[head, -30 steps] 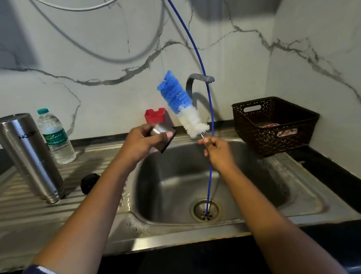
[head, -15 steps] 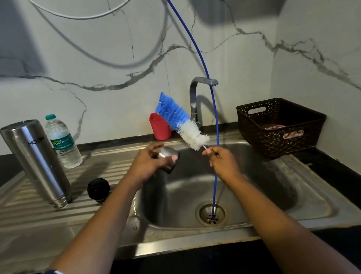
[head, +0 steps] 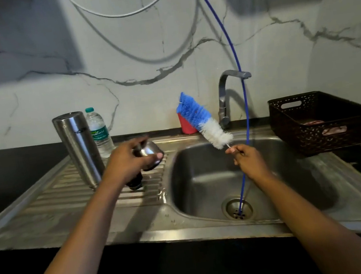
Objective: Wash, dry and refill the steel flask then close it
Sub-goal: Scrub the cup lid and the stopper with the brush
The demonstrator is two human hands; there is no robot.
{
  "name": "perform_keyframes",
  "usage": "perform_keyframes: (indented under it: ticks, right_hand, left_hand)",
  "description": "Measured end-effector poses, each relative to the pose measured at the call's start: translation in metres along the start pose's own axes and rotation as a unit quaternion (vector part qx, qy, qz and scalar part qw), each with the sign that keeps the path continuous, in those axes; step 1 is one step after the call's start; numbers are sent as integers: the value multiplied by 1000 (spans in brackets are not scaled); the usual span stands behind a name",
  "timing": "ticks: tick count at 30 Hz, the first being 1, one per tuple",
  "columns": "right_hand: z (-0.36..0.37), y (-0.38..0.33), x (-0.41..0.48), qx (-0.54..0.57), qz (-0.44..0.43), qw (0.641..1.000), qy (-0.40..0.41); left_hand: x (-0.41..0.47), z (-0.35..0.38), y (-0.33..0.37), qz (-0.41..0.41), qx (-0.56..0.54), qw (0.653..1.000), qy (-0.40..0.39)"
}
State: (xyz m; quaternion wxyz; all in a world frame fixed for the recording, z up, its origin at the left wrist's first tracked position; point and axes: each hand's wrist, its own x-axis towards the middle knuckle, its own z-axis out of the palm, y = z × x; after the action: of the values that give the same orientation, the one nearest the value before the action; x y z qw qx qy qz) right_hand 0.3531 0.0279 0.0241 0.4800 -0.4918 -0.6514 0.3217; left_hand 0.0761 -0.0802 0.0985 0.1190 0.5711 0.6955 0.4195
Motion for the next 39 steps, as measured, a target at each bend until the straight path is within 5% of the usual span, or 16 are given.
perform_keyframes:
  ticks: [4, 10, 20, 25, 28, 32, 36, 39]
  right_hand:
    - [10, -4, -4, -13, -16, 999, -32]
    - [15, -4, -7, -35, -16, 998, -58]
    - [12, -7, -12, -32, -4, 998, -54]
    - [11, -11, -13, -25, -1, 998, -52]
    - [10, -10, -13, -31, 1, 998, -47]
    - [8, -11, -12, -28, 13, 999, -45]
    - [4, -13, -11, -20, 21, 999, -35]
    - [0, -13, -5, -45, 22, 999, -8]
  left_hand:
    - [-19, -63, -47, -91, 114, 989, -18]
    - [-39, -69, -96, -138, 142, 980, -23]
    - [-38, -58, -130, -102, 252, 962, -11]
    - [-30, -41, -90, 19, 298, 953, 55]
    - [-9, -19, -65, 33, 257, 965, -28]
    - [16, 4, -63, -24, 313, 936, -159]
    - [26, 15, -56, -41, 243, 966, -81]
    - [31, 38, -37, -68, -34, 997, 8]
